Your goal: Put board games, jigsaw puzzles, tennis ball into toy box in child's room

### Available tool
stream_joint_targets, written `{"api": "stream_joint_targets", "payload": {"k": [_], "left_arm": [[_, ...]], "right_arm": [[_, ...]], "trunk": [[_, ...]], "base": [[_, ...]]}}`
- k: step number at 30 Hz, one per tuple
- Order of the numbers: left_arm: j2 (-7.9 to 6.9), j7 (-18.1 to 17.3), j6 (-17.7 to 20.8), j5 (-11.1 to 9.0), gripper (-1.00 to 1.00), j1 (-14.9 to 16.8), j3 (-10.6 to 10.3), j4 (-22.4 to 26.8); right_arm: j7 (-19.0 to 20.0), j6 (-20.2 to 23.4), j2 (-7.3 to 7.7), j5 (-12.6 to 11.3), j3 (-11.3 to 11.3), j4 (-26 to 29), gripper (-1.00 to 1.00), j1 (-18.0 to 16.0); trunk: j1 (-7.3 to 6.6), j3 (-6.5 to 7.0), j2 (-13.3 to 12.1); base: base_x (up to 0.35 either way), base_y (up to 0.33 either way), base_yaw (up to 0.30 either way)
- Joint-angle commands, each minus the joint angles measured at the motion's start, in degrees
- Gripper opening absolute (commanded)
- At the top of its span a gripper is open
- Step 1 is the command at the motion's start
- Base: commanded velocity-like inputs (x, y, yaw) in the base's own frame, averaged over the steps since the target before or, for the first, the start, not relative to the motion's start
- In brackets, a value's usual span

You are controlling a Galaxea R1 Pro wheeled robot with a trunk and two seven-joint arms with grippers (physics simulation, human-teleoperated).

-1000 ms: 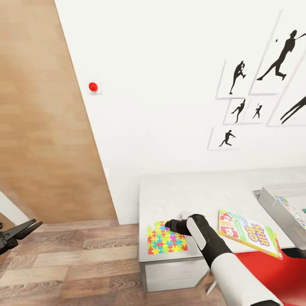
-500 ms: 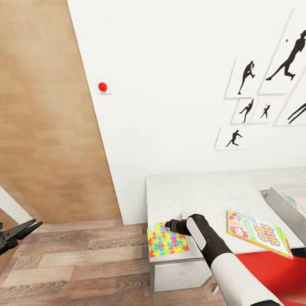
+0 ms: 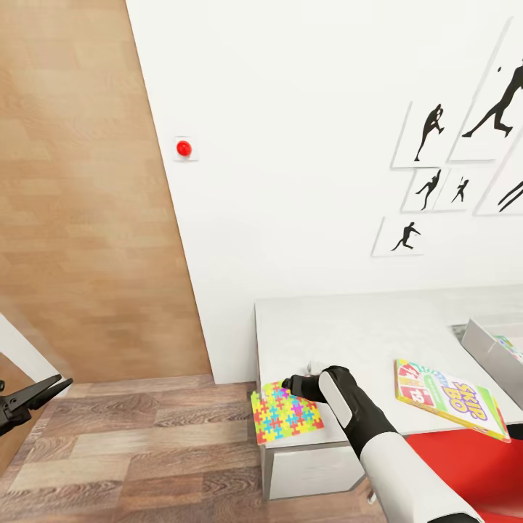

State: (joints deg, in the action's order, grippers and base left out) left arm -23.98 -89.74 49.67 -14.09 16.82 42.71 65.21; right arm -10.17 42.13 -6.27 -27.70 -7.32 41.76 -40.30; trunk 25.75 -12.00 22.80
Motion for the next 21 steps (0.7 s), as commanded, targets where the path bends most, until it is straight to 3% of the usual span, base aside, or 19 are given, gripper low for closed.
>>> {"api": "stream_joint_targets", "payload": {"k": [1,21], "left_arm": [[-0.01,-0.26,0.61,0.06,1.00,0.03,0.01,0.01],[-0.01,-0.26,0.61,0.11,1.00,-0.01,0.09,0.01]], "right_arm": [[-0.55,0.14,0.03,-0.60,-0.15,0.07,1.00,-0.04],[-0.55,0.10,0.02,-0.35,-0.17,0.07,1.00,-0.04]], "trunk": [[0.03,-0.11,0.12],[0.03,-0.11,0.12]], "base": [[0.000,0.007,0.000],[0.000,0.063,0.000]]}}
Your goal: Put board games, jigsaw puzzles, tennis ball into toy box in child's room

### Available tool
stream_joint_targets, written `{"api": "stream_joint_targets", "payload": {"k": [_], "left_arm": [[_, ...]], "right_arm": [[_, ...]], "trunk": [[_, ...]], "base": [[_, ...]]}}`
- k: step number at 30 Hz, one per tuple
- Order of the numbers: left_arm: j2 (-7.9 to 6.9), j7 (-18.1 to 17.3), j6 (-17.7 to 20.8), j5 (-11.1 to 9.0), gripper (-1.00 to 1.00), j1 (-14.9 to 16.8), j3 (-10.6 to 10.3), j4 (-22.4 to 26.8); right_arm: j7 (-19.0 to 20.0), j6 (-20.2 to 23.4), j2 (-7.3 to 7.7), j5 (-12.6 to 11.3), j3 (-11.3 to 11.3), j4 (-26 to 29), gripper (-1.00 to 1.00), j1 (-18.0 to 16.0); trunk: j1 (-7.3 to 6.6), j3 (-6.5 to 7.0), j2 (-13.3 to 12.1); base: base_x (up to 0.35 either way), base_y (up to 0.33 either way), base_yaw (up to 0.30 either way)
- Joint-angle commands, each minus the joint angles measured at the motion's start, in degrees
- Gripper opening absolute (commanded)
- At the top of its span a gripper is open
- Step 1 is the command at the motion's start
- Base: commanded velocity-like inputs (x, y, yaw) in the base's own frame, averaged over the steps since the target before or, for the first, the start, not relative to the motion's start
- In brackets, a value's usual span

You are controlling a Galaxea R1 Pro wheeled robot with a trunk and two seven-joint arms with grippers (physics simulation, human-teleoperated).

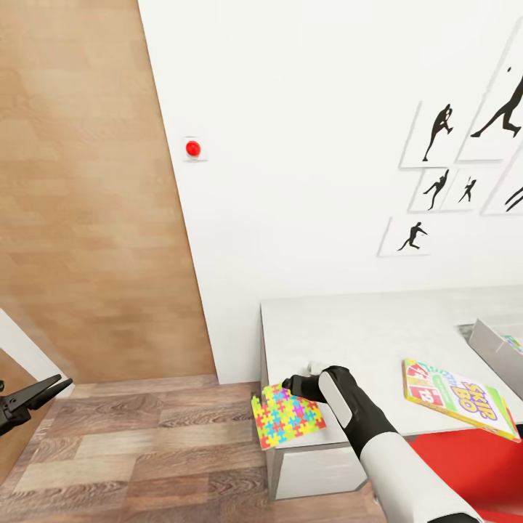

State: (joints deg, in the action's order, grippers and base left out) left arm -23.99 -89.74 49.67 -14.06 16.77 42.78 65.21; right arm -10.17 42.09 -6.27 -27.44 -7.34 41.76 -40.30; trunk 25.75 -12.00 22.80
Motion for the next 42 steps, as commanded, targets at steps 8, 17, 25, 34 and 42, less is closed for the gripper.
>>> {"api": "stream_joint_targets", "payload": {"k": [8,17,25,34,42], "left_arm": [[-0.01,-0.26,0.61,0.07,1.00,0.10,0.02,0.00],[-0.01,-0.26,0.61,0.09,1.00,0.04,0.02,0.00],[0.05,-0.26,0.53,0.01,1.00,0.03,0.02,-0.02],[0.08,-0.26,0.52,0.20,1.00,0.02,-0.05,-0.10],[0.30,0.57,0.75,0.59,1.00,0.09,-0.67,-0.17]], "right_arm": [[-0.57,0.04,0.03,-0.55,-0.13,0.12,1.00,-0.04],[-0.93,-0.19,0.02,-0.28,-0.14,0.51,1.00,-0.04],[-1.09,-0.50,0.14,-0.25,-0.07,1.29,1.00,0.40],[-1.16,0.02,0.44,-0.26,0.05,7.32,1.00,0.61],[-1.17,3.81,0.56,-0.56,0.12,18.95,1.00,2.26]], "trunk": [[0.03,0.00,0.12],[0.03,0.76,0.12],[0.03,1.49,0.12],[0.03,2.32,0.12],[0.03,3.06,0.12]], "base": [[0.000,0.004,0.000],[0.000,0.000,0.000],[0.000,0.000,0.000],[0.000,0.000,0.000],[0.000,0.000,0.000]]}}
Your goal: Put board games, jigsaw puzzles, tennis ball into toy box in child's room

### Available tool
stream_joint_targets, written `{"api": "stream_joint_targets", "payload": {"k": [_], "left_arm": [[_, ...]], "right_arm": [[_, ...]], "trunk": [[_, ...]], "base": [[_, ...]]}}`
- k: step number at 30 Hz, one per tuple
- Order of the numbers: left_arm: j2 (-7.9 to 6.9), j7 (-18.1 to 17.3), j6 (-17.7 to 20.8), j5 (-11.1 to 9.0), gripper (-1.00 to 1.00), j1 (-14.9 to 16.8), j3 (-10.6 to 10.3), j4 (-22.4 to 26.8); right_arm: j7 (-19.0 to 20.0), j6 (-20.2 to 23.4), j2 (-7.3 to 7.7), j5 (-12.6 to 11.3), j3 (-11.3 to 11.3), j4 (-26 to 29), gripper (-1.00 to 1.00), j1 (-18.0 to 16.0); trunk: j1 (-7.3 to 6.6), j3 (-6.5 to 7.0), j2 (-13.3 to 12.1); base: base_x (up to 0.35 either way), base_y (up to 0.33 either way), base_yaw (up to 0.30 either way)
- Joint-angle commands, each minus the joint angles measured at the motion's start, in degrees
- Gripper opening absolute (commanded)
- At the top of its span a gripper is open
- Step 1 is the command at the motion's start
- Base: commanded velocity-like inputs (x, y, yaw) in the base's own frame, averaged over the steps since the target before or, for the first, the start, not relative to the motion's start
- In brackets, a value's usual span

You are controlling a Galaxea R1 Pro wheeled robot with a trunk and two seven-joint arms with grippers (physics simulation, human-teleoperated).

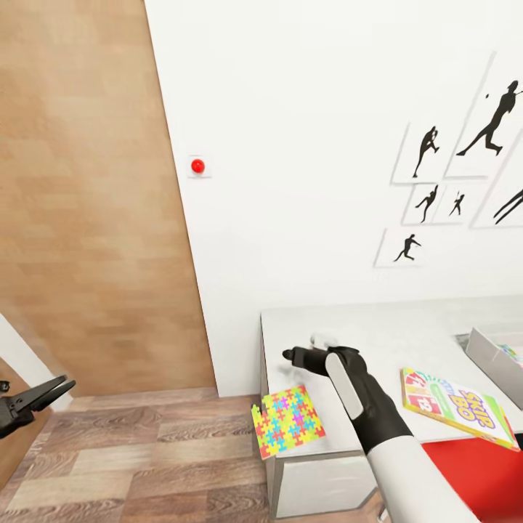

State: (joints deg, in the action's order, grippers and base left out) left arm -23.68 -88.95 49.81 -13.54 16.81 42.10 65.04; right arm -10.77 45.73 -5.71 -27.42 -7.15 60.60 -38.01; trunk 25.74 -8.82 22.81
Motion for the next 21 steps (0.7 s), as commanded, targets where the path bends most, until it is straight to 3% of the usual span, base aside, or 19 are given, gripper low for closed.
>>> {"api": "stream_joint_targets", "payload": {"k": [1,6,12,14,21], "left_arm": [[0.10,0.96,0.62,0.05,1.00,0.06,-0.23,0.00],[0.30,5.88,0.36,-0.03,1.00,0.12,-3.10,0.00],[0.86,11.66,-0.48,-0.12,1.00,0.20,-9.65,-0.08],[1.67,15.19,-0.65,-0.19,1.00,0.27,-12.29,-0.23],[5.62,26.13,-1.82,-0.02,1.00,0.86,-16.01,-1.93]], "right_arm": [[-0.57,0.59,0.01,-0.63,-0.03,1.54,1.00,0.49],[-0.57,2.10,0.00,-0.94,0.01,6.76,1.00,2.26],[-0.57,5.66,-0.03,-0.97,0.10,14.06,1.00,4.78],[-0.57,6.55,0.14,-1.02,0.21,18.04,1.00,6.42],[-0.36,10.64,0.37,-1.12,0.45,26.45,1.00,9.35]], "trunk": [[0.04,-0.03,0.11],[0.04,0.43,0.11],[0.04,0.99,0.11],[0.04,1.17,0.11],[0.04,1.81,0.11]], "base": [[0.000,0.000,0.000],[0.000,0.000,0.000],[0.000,0.000,0.000],[0.000,0.000,0.000],[0.000,0.000,0.000]]}}
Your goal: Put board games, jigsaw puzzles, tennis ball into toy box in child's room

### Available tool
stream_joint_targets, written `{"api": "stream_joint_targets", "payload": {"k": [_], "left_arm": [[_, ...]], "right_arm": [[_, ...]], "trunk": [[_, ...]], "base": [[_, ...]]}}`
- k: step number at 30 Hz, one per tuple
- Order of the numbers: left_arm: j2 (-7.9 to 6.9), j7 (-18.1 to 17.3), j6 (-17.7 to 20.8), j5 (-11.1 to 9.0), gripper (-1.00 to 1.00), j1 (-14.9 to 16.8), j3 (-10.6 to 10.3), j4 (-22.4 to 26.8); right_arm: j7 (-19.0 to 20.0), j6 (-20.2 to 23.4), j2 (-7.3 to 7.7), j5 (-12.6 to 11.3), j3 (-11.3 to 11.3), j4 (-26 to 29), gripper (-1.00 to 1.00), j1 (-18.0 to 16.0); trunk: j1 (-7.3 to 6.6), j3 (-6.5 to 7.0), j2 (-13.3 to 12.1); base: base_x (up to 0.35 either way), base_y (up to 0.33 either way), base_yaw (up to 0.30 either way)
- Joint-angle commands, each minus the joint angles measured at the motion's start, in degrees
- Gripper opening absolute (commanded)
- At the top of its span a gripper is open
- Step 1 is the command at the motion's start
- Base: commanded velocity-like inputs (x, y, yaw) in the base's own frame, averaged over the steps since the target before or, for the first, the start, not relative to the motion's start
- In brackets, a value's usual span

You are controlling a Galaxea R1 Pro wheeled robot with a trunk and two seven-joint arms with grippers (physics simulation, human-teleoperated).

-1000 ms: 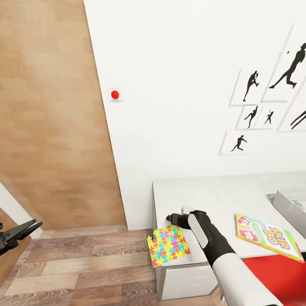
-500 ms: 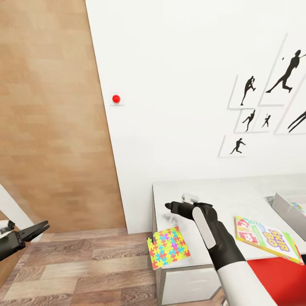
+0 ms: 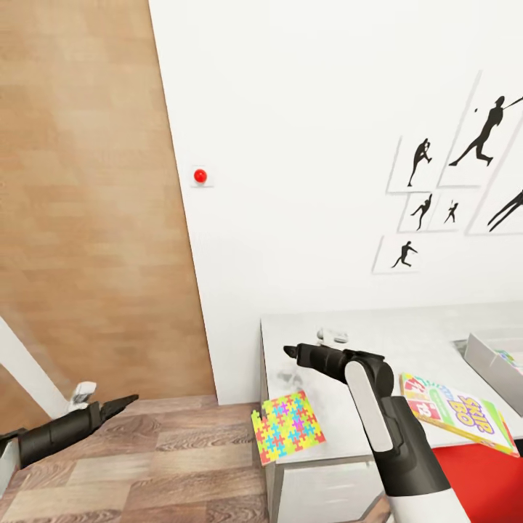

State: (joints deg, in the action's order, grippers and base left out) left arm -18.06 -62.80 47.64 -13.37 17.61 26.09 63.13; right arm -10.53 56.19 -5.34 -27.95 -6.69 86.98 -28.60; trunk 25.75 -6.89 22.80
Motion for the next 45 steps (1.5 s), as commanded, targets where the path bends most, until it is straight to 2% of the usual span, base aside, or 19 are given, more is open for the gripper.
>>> {"api": "stream_joint_targets", "payload": {"k": [1,3,5,8,10,11,13,15,18,21,25,27,29,30,33,37,45], "left_arm": [[0.33,1.17,0.07,-0.19,1.00,0.41,-0.48,-0.63],[0.96,4.41,-1.30,-0.17,1.00,1.94,-2.17,-3.69],[1.35,7.31,-4.65,-0.18,1.00,4.84,-4.62,-10.34],[1.52,8.64,-8.85,-0.12,1.00,8.55,-6.41,-18.71],[1.67,9.64,-12.57,0.05,1.00,12.21,-7.34,-26.56],[1.78,10.01,-13.32,0.09,1.00,12.92,-7.47,-28.14],[2.70,11.43,-14.92,0.23,1.00,14.41,-7.76,-31.52],[5.25,14.00,-15.92,0.46,1.00,15.31,-7.94,-33.73],[9.28,17.65,-16.42,1.27,1.00,15.78,-8.04,-35.13],[11.42,19.12,-16.35,2.06,1.00,15.88,-8.01,-36.29],[12.13,19.15,-15.58,2.23,1.00,15.95,-7.87,-37.94],[12.28,19.06,-15.22,2.19,1.00,15.96,-7.81,-38.15],[12.61,18.44,-14.74,2.06,1.00,15.90,-7.75,-38.40],[12.64,18.12,-14.70,2.04,1.00,15.90,-7.73,-38.42],[12.77,13.98,-14.59,1.99,1.00,15.87,-7.71,-38.49],[13.11,10.61,-14.79,2.00,1.00,15.81,-7.75,-38.54],[13.68,9.22,-15.09,1.95,1.00,15.78,-7.65,-39.15]], "right_arm": [[-0.57,0.48,-0.01,-0.59,-0.01,0.43,1.00,0.04],[-0.48,1.09,-0.02,-0.65,0.00,1.14,1.00,0.21],[-0.41,1.53,-0.02,-0.84,0.00,1.61,1.00,0.37],[-0.39,2.24,-0.02,-1.72,0.01,1.86,1.00,0.43],[-0.38,3.19,0.01,-3.76,0.01,2.47,1.00,0.46],[-0.37,3.34,0.02,-4.43,0.01,2.67,1.00,0.46],[-0.37,3.63,0.06,-6.48,0.05,3.11,1.00,0.47],[-0.37,3.80,0.15,-8.66,0.08,3.37,1.00,0.53],[-0.34,3.59,0.22,-10.09,0.25,3.50,1.00,0.56],[-0.30,3.35,-0.02,-11.94,1.26,3.53,1.00,0.65],[-0.28,3.12,-0.08,-16.37,2.08,3.55,1.00,3.33],[-0.15,3.16,0.03,-17.14,2.48,3.61,1.00,4.05],[2.02,3.26,0.17,-18.13,4.66,3.86,1.00,4.90],[2.91,3.27,0.19,-18.25,5.21,3.89,1.00,5.00],[10.15,3.30,0.23,-18.57,7.35,3.96,1.00,5.30],[15.83,3.17,0.28,-18.57,7.98,3.98,1.00,5.37],[18.06,3.02,0.25,-18.55,8.11,3.92,1.00,5.40]], "trunk": [[0.04,-0.04,0.12],[0.04,0.07,0.12],[0.04,0.12,0.12],[0.04,0.16,0.12],[0.04,0.16,0.12],[0.04,0.17,0.12],[0.04,0.17,0.12],[0.04,0.17,0.12],[0.04,0.17,0.12],[0.04,0.17,0.12],[0.04,0.17,0.12],[0.04,0.17,0.12],[0.04,0.17,0.12],[0.04,0.17,0.12],[0.04,0.17,0.12],[0.04,0.17,0.12],[0.04,0.17,0.12]], "base": [[0.000,0.000,0.000],[0.000,0.000,0.000],[0.000,0.000,0.000],[0.000,0.000,0.000],[0.000,0.000,0.000],[0.000,0.000,0.000],[0.000,0.000,0.000],[0.000,0.000,0.000],[0.000,0.000,0.000],[0.000,0.000,0.000],[0.000,0.000,0.000],[0.000,0.000,0.000],[0.000,0.000,0.000],[0.000,0.000,0.000],[0.000,0.000,0.000],[0.005,0.000,0.000],[0.129,-0.078,0.000]]}}
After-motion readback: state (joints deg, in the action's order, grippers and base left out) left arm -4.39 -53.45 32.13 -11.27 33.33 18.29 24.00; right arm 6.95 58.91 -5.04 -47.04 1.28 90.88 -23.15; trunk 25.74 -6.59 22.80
